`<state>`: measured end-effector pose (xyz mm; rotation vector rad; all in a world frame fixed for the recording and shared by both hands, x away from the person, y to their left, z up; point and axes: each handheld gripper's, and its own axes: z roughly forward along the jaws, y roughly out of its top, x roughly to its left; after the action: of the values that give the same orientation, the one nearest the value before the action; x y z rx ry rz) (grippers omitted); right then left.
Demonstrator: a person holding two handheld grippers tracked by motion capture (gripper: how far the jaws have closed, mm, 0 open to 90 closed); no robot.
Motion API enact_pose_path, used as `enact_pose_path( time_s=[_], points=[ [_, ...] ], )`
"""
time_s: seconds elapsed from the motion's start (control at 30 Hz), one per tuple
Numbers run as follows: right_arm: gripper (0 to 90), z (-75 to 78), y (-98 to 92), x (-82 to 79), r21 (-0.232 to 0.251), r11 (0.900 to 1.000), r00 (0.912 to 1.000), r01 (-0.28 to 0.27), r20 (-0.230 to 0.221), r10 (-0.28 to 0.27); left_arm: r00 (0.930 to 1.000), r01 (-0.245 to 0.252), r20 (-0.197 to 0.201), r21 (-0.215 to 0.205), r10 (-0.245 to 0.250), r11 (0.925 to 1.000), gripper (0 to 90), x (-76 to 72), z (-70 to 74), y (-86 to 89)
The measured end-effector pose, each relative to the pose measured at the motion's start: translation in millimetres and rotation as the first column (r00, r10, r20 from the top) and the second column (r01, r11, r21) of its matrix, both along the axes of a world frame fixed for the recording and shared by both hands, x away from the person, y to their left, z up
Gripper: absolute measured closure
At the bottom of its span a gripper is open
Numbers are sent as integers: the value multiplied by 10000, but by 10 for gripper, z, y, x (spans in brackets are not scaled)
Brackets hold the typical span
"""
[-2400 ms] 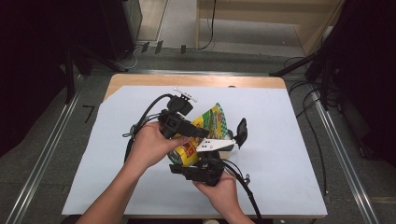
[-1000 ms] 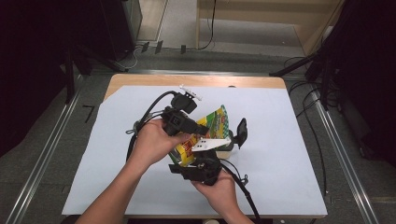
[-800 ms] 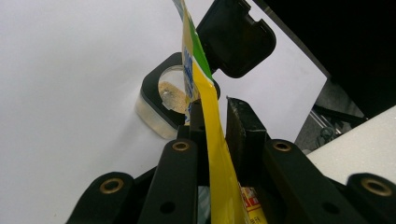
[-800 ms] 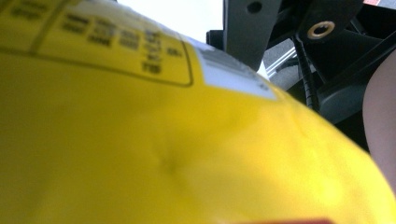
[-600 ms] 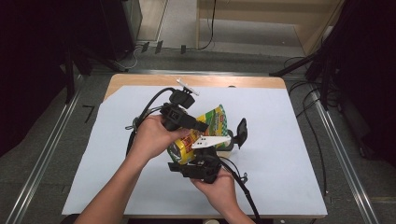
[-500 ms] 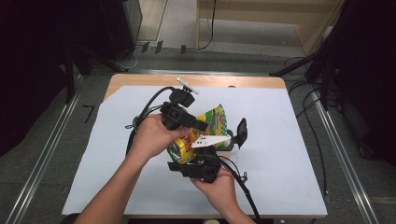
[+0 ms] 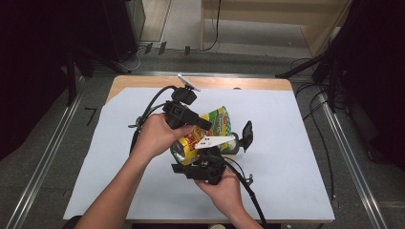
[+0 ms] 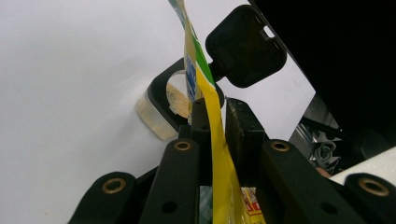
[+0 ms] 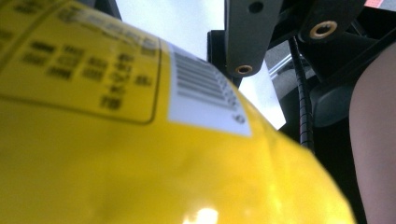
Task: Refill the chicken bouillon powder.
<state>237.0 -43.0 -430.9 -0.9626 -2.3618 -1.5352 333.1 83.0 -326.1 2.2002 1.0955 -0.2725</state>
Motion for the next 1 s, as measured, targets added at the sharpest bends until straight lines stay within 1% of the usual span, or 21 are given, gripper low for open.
enact_pose_path(
  time_s=[0.03,0.13,0.3,0.43,0.6,0.7,0.83,1.0],
  points=[
    [677,-1,1,1,-29,10000,10000,-7,18,7,10000,-20,-57,-66,20,10000,825,4,-8,7],
    [677,-12,9,1,-123,9999,10000,-20,43,20,10000,-72,-60,-97,72,9999,823,7,-31,34],
    [677,-18,19,-3,-228,9997,9999,-83,66,84,9997,-214,-113,-308,211,9993,816,3,-58,69],
    [677,-15,19,1,-174,9998,10000,-79,58,80,9997,-243,56,-388,245,9990,812,-11,-46,64],
    [678,-12,28,1,-8,9999,9999,-146,46,147,9994,-271,225,-349,278,9990,809,-47,-12,61],
    [678,-6,36,6,60,9998,9998,-182,60,182,9991,-320,251,-435,331,9985,807,-45,-3,79],
    [679,6,42,14,-21,9998,9997,-222,74,222,9992,-374,153,-484,382,9981,804,-19,-21,108],
    [680,3,46,21,-80,9996,9996,-269,57,269,9992,-331,200,-418,340,9986,801,-14,-32,119]
  ],
)
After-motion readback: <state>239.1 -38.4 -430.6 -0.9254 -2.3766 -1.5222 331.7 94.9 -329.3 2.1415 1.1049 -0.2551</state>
